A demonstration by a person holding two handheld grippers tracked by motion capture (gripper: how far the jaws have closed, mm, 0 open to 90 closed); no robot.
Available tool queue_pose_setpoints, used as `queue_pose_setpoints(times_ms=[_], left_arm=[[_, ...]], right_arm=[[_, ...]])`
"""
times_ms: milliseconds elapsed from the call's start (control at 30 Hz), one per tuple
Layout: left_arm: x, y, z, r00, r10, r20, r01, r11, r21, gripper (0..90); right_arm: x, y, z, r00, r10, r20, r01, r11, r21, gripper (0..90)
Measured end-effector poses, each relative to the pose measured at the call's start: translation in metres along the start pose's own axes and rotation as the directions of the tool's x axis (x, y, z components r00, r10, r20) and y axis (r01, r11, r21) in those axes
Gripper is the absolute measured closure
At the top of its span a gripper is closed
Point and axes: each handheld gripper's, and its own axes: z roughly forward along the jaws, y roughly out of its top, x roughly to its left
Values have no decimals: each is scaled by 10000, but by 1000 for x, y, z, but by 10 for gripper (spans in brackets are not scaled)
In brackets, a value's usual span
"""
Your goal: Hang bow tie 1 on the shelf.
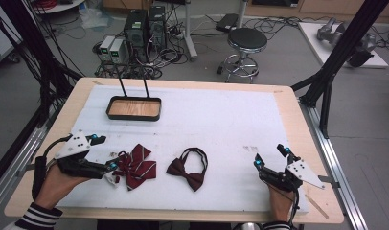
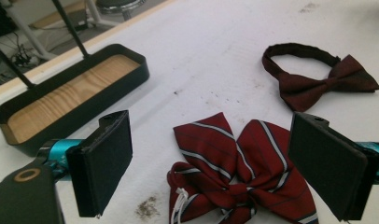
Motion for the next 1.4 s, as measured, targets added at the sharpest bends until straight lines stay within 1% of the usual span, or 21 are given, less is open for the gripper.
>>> queue_pose_setpoints(times_ms=[167,333,367,400,467,533,600,733,800,867,933,1067,1133,1167,1200,1233,1367,1400], left_arm=[[-11,8,7,9983,383,449,-411,9973,614,153],[-15,10,15,9975,466,531,-523,9925,1109,158],[-17,9,17,9976,354,591,-425,9915,1230,158],[-17,9,18,9971,423,640,-507,9894,1359,166],[-19,9,22,9966,382,734,-497,9855,1622,178],[-20,6,27,9963,485,711,-622,9769,2044,185],[-21,4,31,9975,355,610,-481,9741,2207,196],[-22,0,38,9981,273,561,-417,9607,2744,199],[-23,0,40,9983,283,505,-414,9589,2808,203],[-23,-1,43,9980,214,590,-377,9563,2901,208],[-23,-1,47,9976,205,656,-404,9475,3173,209],[-21,-3,53,9972,-2,746,-278,9274,3730,209],[-20,-4,57,9956,-112,926,-251,9238,3821,205],[-19,-5,58,9958,-168,895,-189,9230,3844,203],[-18,-5,59,9961,-184,857,-167,9200,3915,206],[-18,-5,60,9966,-139,806,-196,9160,4006,206],[-15,-7,62,9971,-207,728,-135,8981,4396,206],[-14,-7,63,9972,-242,703,-97,8952,4456,209]], right_arm=[[0,0,0,10000,41,-2,-41,10000,9,109],[0,0,0,10000,66,-2,-66,10000,19,109],[0,0,0,10000,68,-9,-68,10000,19,109],[0,0,0,10000,83,-3,-83,10000,26,109],[0,0,0,10000,66,-14,-66,10000,11,109],[0,0,0,10000,74,-22,-74,10000,16,109],[0,0,0,10000,68,-16,-68,10000,19,109],[0,0,0,10000,22,3,-22,10000,-25,109],[0,0,0,10000,31,-11,-31,10000,-25,109],[0,0,0,10000,78,-11,-78,10000,0,109],[0,0,0,10000,64,-15,-64,10000,-9,109],[0,0,0,10000,57,-15,-57,10000,-10,109],[-1,0,0,10000,57,-29,-57,10000,-24,109],[-1,0,0,10000,71,-33,-71,10000,-20,109],[-1,0,0,10000,76,-39,-76,10000,-18,109],[-1,0,0,10000,76,-39,-76,10000,-18,109],[-1,0,0,9999,107,-14,-107,9999,5,109],[-1,0,0,9999,104,-15,-104,9999,7,109]])
